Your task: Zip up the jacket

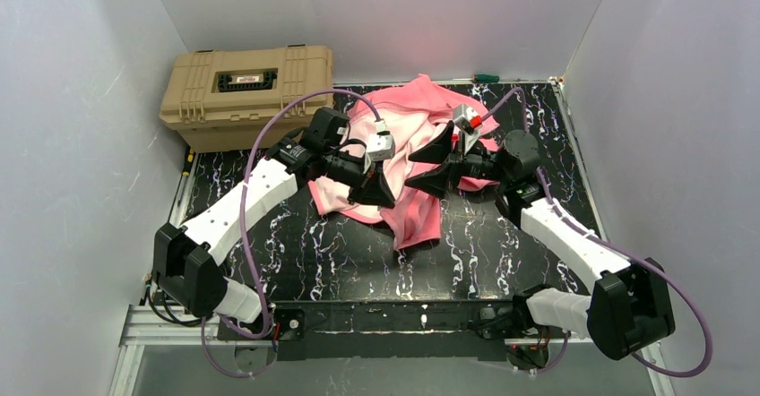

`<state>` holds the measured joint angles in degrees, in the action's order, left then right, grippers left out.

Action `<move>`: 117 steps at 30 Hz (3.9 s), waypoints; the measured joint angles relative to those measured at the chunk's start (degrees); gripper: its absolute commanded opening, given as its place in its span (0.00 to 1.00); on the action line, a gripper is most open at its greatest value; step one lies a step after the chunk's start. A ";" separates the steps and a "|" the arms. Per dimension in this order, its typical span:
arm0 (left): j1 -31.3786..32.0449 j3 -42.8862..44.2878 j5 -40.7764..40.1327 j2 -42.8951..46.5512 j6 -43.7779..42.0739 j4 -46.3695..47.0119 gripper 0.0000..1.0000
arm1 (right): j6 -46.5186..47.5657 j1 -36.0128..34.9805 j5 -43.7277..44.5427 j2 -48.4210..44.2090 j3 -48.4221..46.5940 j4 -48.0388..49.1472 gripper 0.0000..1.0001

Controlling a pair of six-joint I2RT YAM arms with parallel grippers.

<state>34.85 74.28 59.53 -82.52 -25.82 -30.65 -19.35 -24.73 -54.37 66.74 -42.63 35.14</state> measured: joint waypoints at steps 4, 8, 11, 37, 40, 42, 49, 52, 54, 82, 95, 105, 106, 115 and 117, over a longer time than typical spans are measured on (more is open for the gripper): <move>0.46 0.37 0.07 0.55 -0.92 -1.14 0.00 | -0.66 -0.98 -1.27 2.38 -0.74 2.84 0.77; 0.57 0.90 0.02 1.38 -1.51 -1.36 0.00 | -0.83 -4.55 -1.75 5.25 -0.26 2.82 0.77; 0.59 1.20 -0.50 1.64 -1.62 -3.34 0.00 | -2.43 -6.71 -0.72 5.40 2.60 5.60 0.77; 1.27 -2.69 -3.98 3.41 12.72 15.85 0.00 | -18.97 -11.76 12.44 3.63 19.21 29.42 0.17; 1.31 -3.02 -4.02 4.63 11.85 15.43 0.07 | -17.07 -10.93 12.22 0.90 19.02 25.24 0.01; 1.51 -3.41 -3.91 5.44 11.54 14.95 0.25 | -14.10 -10.84 11.91 -1.84 17.88 19.37 0.01; 1.53 -3.43 -2.47 6.56 12.44 12.20 0.54 | 2.49 -10.49 10.08 -4.42 8.00 -7.65 0.01; 1.53 -3.43 -2.21 6.56 12.52 10.88 0.55 | 9.99 -10.49 9.86 -4.46 4.28 -19.23 0.01; 1.53 -3.32 -2.01 6.49 12.13 9.55 0.55 | 14.10 -10.49 10.21 -4.74 3.41 -24.96 0.01; 3.28 -2.36 -0.28 1.81 18.67 8.85 0.59 | 35.60 -14.36 22.12 -10.12 -5.31 -49.94 0.01; 4.26 -2.34 -0.61 -0.50 19.61 9.44 0.22 | 35.87 -14.69 22.95 -10.12 -6.47 -49.11 0.01; 4.26 -1.27 -1.86 -0.50 16.96 7.15 0.00 | 36.26 -14.78 22.95 -10.12 -6.73 -49.16 0.01; 4.26 -1.05 -1.97 -0.48 16.57 6.62 0.00 | 36.30 -14.78 22.95 -10.12 -6.75 -49.18 0.01; 4.26 0.90 -2.75 -0.31 13.18 3.10 0.00 | 36.22 -14.78 21.05 -10.12 -6.97 -50.40 0.48; 4.26 0.90 -2.89 -0.26 12.31 2.62 0.00 | 34.97 -14.78 19.54 -10.19 -7.04 -49.29 0.52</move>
<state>39.11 75.18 56.64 -82.78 -13.52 -28.03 15.62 -39.51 -34.83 56.55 -49.67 -14.15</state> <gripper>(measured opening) 0.099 0.474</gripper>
